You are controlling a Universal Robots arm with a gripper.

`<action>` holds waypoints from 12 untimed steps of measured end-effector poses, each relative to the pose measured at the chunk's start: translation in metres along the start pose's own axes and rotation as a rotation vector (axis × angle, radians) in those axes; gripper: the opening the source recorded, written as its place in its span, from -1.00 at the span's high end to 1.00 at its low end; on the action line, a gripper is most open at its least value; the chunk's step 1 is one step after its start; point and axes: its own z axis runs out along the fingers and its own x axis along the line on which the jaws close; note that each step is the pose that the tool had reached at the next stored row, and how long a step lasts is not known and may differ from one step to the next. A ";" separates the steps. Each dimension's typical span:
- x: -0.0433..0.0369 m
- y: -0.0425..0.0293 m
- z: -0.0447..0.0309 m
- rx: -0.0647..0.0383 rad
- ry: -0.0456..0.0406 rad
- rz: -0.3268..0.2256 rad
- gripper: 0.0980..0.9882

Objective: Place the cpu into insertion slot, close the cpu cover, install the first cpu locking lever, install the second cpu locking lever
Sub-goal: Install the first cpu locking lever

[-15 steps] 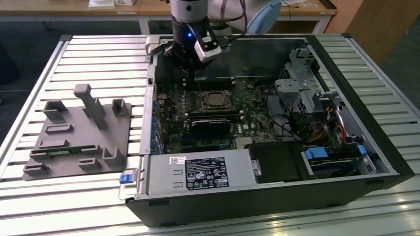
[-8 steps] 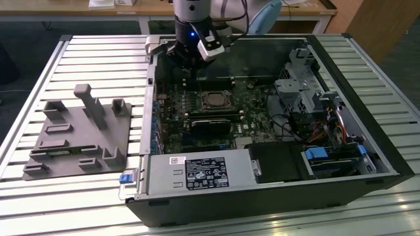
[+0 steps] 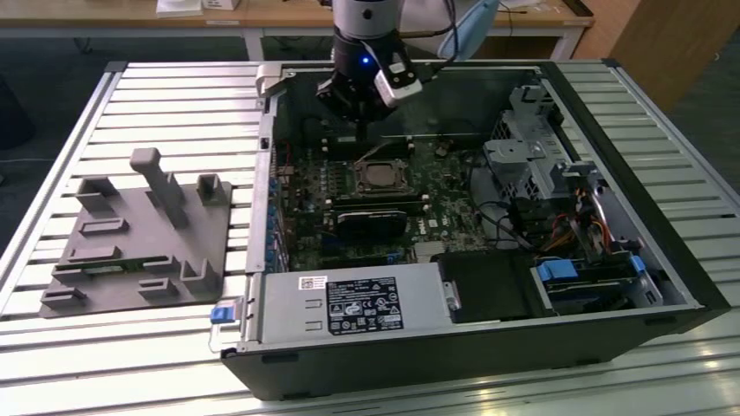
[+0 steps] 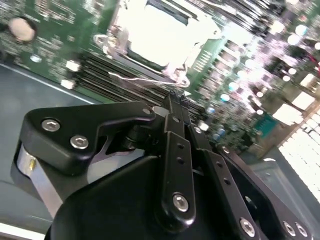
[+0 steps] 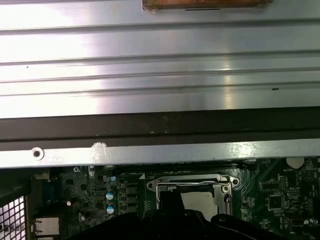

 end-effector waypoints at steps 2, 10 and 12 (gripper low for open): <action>-0.0001 -0.0003 0.0001 -0.010 0.0005 0.000 0.96; -0.0042 -0.0010 0.0050 -0.046 0.0033 -0.022 0.96; -0.0072 -0.0008 0.0075 -0.046 0.0033 -0.025 0.96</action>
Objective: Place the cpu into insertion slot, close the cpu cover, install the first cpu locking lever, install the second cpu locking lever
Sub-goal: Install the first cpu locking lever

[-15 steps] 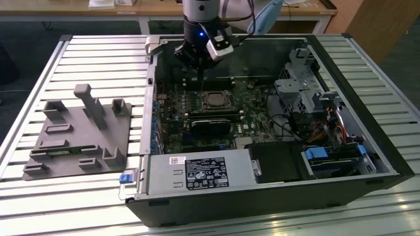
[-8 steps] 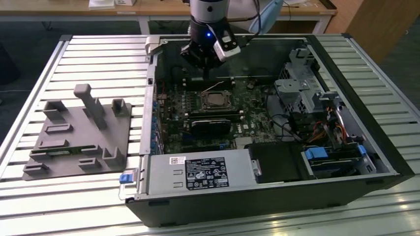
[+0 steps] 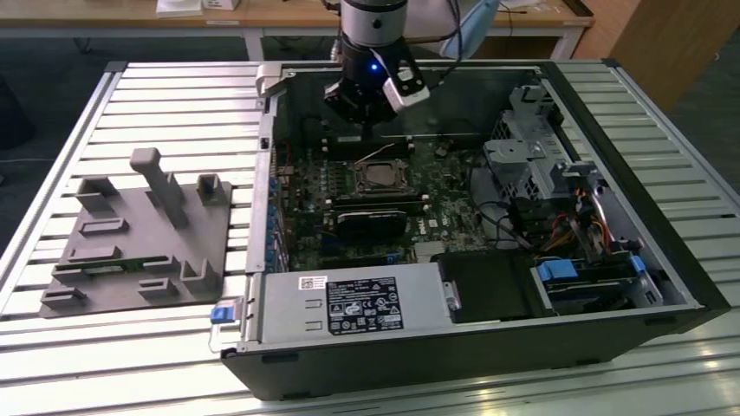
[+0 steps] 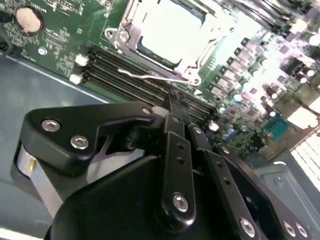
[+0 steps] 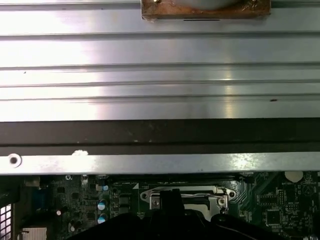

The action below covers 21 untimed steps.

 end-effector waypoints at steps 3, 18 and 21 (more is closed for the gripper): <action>-0.0022 -0.0002 0.0042 0.000 0.0000 0.000 0.96; -0.0105 0.0005 0.0132 0.000 0.0018 -0.027 0.96; -0.0124 0.0005 0.0150 0.000 0.0017 -0.027 0.96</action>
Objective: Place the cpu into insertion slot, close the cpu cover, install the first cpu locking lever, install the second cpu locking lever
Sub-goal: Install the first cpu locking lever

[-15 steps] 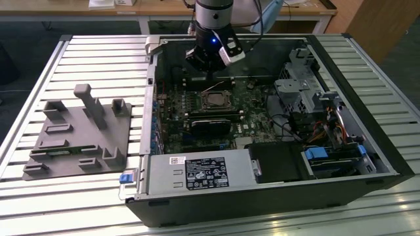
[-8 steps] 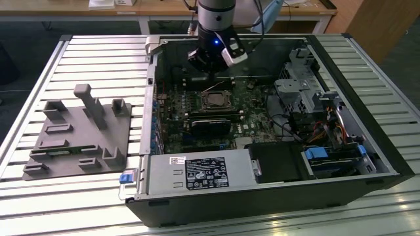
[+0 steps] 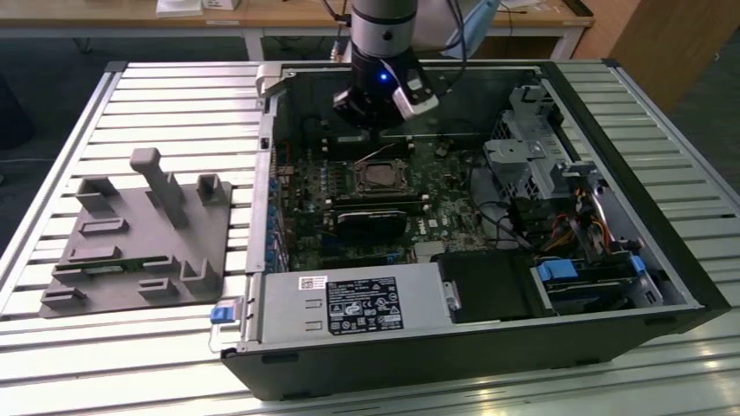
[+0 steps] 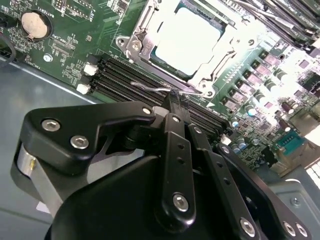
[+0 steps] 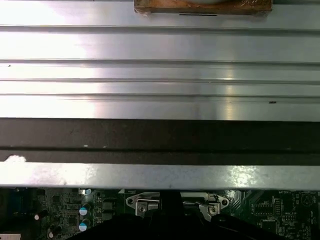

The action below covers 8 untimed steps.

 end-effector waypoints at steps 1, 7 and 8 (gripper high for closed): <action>-0.0001 0.0000 0.0006 0.000 0.0000 0.000 0.96; -0.0035 0.0003 0.0053 0.000 0.0003 -0.002 0.96; -0.0047 0.0004 0.0059 0.000 0.0002 -0.002 0.96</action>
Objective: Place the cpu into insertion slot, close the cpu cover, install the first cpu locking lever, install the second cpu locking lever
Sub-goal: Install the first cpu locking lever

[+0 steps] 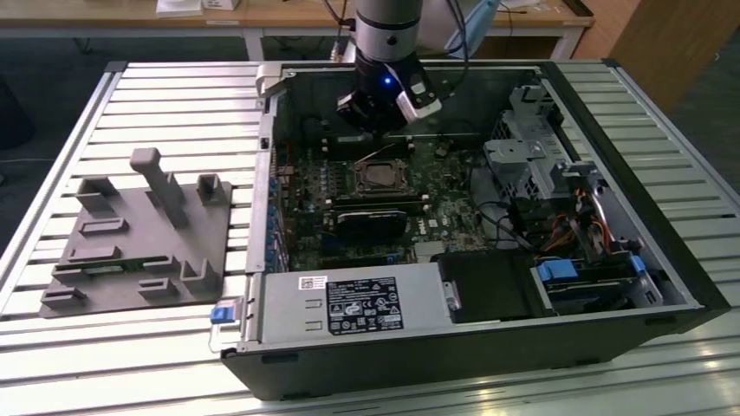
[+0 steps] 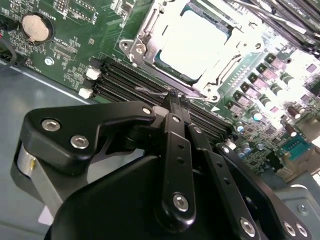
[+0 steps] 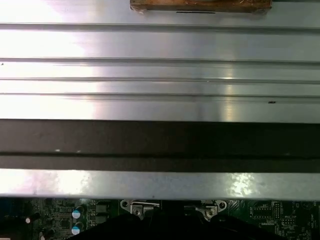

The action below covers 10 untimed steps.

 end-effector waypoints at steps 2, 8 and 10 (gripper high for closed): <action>-0.0015 0.0004 0.0011 0.000 0.0000 0.000 0.96; -0.0054 0.0015 0.0037 0.000 0.0000 -0.002 0.96; -0.0073 0.0018 0.0047 0.000 0.0001 -0.003 0.96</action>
